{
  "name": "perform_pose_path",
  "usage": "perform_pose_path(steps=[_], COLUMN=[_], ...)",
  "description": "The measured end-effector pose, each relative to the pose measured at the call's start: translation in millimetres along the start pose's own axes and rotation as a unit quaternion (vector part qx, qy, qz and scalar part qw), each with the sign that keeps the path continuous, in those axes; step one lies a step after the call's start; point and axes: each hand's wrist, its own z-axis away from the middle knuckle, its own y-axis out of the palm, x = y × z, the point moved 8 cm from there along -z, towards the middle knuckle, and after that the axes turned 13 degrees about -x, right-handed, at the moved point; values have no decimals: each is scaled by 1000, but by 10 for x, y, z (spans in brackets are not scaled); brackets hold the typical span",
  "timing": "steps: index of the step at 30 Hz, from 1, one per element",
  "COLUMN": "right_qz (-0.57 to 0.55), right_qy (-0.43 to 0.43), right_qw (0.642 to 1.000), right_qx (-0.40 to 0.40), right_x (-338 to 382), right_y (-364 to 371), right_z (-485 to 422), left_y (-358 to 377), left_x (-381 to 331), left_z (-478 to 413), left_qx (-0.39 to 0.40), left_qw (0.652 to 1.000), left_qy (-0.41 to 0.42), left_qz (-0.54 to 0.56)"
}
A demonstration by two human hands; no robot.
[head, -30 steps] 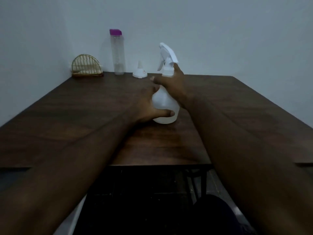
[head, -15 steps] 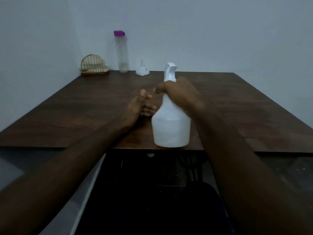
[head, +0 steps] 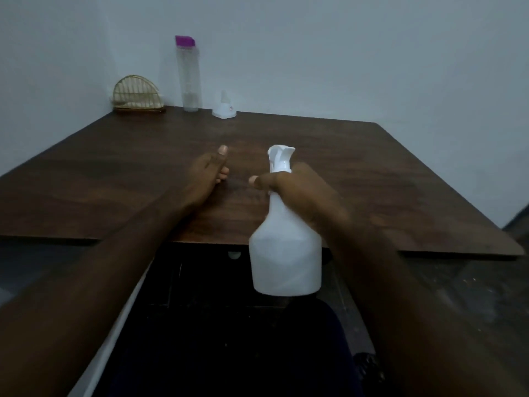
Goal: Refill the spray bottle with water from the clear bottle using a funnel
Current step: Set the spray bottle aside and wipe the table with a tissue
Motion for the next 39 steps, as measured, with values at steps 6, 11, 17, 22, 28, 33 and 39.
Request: perform_pose_path(steps=[6,11,17,22,28,33,39], right_qz=[-100,-128,-112,-117,-135,-138,-179], right_qy=[77,88,110,128,142,161,152], right_qw=[988,979,965,968,974,968,959], right_qx=[-89,-129,-209,-182,-111,-136,-162], right_x=[-303,-604,-820,-952,-967,-977,-1005], right_y=[-361,-477,-794,-859,-768,-753,-768], right_z=[104,227,236,144,58,113,137], left_y=[470,913,895,968,972,1025,942], left_x=[-320,-739,-611,-520,-686,-718,-770], left_z=[24,148,-162,-303,-89,-20,38], left_qx=[54,103,45,46,42,56,34], left_qw=[988,974,974,976,929,904,905], left_qy=[102,187,202,203,311,358,368], left_qz=[-106,-69,-97,-67,-195,-228,-213])
